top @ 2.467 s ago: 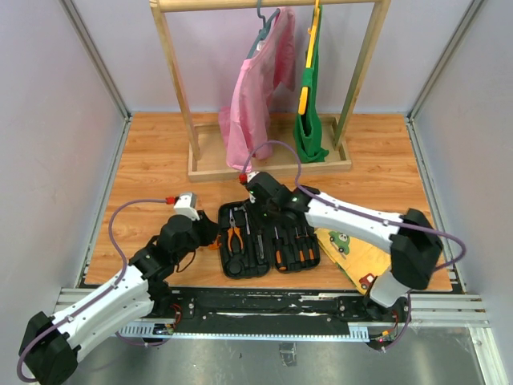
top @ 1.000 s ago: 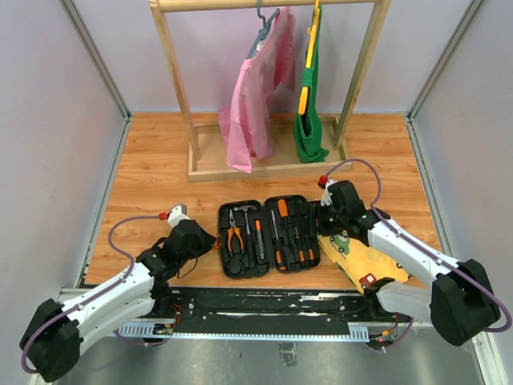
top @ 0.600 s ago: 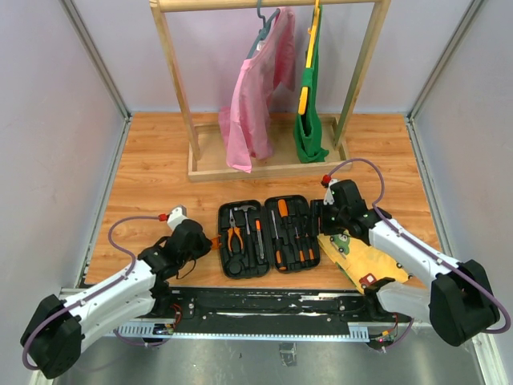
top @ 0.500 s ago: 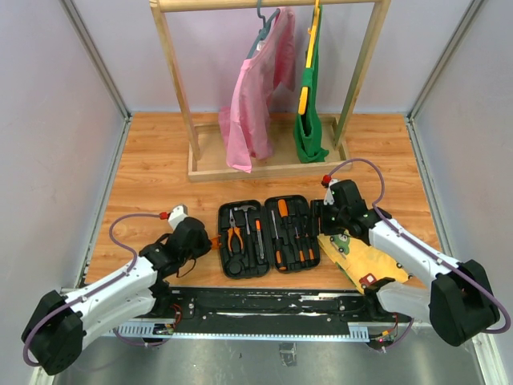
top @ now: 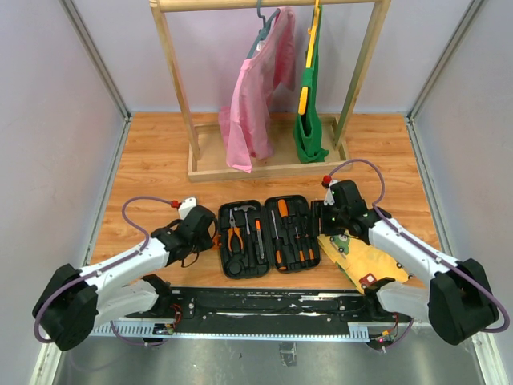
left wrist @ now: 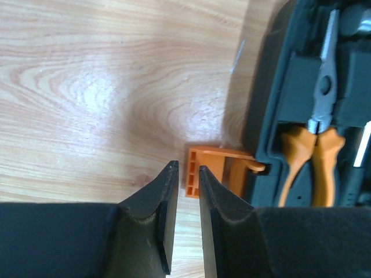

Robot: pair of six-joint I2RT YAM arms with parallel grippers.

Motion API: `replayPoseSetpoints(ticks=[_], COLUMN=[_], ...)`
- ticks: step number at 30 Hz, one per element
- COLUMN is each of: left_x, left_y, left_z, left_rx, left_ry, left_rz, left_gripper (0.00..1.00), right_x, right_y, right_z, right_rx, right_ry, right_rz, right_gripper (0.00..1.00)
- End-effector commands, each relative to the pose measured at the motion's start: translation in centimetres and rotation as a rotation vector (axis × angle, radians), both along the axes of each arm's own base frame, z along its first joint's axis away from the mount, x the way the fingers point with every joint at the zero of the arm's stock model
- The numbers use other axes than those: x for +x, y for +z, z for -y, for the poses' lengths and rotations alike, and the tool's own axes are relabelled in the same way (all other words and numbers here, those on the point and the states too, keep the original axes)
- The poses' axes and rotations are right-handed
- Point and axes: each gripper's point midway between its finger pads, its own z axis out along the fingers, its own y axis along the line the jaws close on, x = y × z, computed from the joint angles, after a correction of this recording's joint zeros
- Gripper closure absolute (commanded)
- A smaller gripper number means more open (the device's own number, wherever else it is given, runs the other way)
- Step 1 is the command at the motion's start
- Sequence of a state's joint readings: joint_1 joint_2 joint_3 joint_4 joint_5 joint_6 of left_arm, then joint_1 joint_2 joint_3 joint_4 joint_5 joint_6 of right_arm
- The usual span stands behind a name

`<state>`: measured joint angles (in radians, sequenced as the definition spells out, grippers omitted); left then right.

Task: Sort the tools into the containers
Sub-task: Place the engineering item in the storage box, then close the storage box at the center of the board.

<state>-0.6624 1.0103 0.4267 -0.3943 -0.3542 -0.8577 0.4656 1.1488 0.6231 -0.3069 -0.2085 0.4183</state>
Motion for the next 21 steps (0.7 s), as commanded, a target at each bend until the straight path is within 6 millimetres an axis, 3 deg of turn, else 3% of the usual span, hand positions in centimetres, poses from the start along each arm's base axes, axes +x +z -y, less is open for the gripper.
replayPoseSetpoints(ticks=[1, 10, 21], left_x=[-0.2, -0.2, -0.4], left_y=[-0.3, -1.1, -1.8], left_z=[-0.4, -0.7, -0.5], left_rx=[0.058, 0.099, 0.105], left_ry=[-0.030, -0.029, -0.039], left_rz=[-0.042, -0.069, -0.078], left_gripper=[0.75, 0.76, 0.89], right_x=[0.4, 0.8, 2.3], right_y=[-0.6, -0.6, -0.2], right_z=[1.6, 1.7, -0.4], right_rx=[-0.033, -0.022, 0.220], right_ry=[-0.049, -0.046, 0.012], right_rz=[-0.016, -0.017, -0.023], right_gripper=[0.44, 0.43, 0.38])
